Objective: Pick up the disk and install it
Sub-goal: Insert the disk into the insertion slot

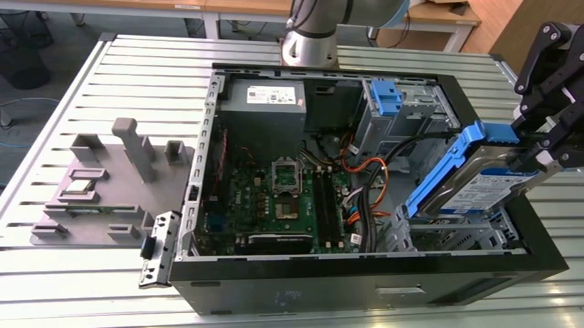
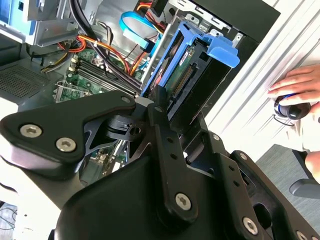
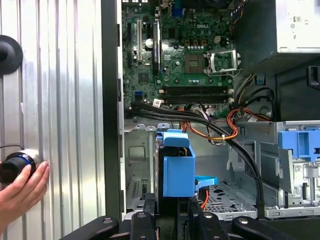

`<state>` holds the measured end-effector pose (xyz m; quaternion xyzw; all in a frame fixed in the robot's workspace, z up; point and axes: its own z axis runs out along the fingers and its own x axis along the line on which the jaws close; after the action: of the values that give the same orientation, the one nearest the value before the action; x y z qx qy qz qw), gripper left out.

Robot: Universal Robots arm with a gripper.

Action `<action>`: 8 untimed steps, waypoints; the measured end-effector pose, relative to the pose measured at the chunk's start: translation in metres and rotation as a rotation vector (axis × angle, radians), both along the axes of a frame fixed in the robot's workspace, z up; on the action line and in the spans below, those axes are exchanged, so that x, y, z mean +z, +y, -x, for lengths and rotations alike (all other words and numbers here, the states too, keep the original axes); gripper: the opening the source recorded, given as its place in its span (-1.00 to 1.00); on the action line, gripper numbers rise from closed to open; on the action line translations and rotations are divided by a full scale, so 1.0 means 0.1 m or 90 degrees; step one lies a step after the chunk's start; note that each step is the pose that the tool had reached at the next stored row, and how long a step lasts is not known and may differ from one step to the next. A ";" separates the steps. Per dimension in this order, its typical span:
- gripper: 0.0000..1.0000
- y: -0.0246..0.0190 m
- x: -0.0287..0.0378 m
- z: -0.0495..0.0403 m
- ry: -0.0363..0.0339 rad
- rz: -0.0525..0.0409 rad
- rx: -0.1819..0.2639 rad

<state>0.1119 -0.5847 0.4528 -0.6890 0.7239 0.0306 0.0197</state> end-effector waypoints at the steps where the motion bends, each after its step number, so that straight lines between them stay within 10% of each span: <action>1: -0.30 0.000 -0.006 -0.001 0.0000 0.0000 0.000; 8: -0.30 0.000 -0.014 -0.003 0.0000 -0.0002 0.000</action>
<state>0.1122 -0.5847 0.4514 -0.6889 0.7239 0.0306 0.0198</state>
